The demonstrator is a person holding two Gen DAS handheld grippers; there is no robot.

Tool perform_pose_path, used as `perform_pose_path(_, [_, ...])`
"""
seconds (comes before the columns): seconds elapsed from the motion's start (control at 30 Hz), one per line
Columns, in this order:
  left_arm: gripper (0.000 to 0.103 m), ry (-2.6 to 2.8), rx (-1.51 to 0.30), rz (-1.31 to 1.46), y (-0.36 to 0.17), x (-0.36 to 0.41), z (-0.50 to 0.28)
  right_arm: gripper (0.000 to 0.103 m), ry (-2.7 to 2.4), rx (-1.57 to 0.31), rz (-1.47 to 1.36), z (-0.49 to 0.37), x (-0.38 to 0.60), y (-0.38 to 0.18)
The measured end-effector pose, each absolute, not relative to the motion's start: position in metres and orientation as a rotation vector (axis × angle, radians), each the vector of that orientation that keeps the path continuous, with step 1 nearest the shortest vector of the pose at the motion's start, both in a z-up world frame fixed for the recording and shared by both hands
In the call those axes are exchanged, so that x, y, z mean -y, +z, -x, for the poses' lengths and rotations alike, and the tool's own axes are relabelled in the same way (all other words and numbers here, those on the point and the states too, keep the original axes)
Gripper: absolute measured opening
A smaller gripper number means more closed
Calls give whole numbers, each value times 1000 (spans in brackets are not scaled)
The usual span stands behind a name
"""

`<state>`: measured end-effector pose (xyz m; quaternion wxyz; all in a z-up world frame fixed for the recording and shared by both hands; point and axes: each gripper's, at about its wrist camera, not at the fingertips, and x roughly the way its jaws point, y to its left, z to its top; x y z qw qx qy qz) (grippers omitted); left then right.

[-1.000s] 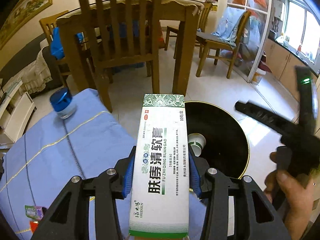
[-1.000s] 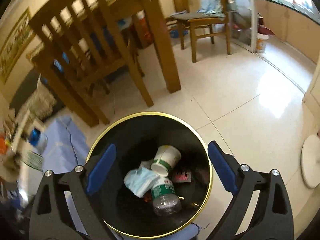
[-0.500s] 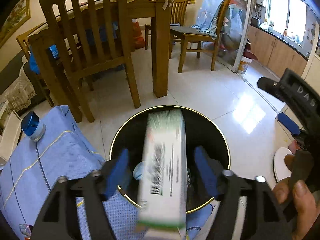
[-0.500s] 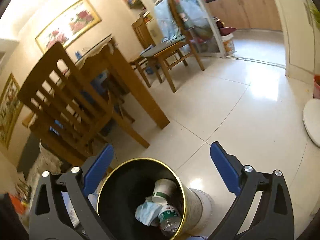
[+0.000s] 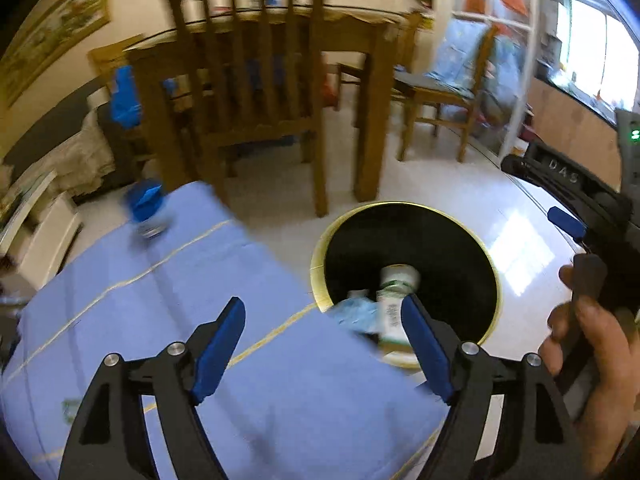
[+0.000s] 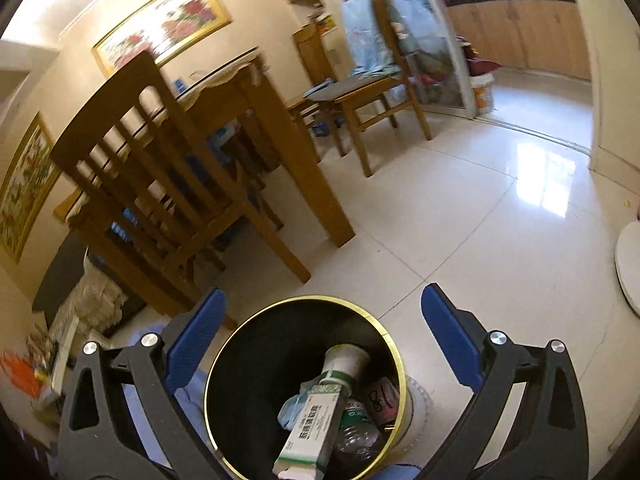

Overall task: Collect trash
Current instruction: 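Grasp the green Doublemint gum pack with the right gripper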

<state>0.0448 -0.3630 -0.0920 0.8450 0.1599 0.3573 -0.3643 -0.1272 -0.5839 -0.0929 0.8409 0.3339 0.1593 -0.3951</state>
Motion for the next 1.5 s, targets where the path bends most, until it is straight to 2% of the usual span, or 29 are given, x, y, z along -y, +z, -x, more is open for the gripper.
perform_pose_path(0.17, [82,-579,-713,-314,-90,275,-60,97,-735,-427,-589,79,550,-89])
perform_pose_path(0.4, [86,-337,-774,-199,-110,133,-89,97,-453,-587,-425,2,482,-97])
perform_pose_path(0.63, [86,-233,-835,-100,-134,48,-99,97,-17,-793,-383,-70,377,-123])
perform_pose_path(0.9, [86,-241,-839,-53,-141,26,-97,95,278,-924,-502,-113,262,-151])
perform_pose_path(1.0, [86,-251,-837,-47,-142,20,-96,95,235,-943,-394,-123,238,-149])
perform_pose_path(1.27, [86,-227,-814,-50,-135,11,-95,95,115,-959,-548,-121,212,-150])
perform_pose_path(1.4, [86,-226,-812,-33,-132,3,-94,95,14,-965,-485,-130,187,-150])
perform_pose_path(1.5, [86,-223,-815,-27,-132,-1,-94,79,-83,-975,-338,-143,163,-152])
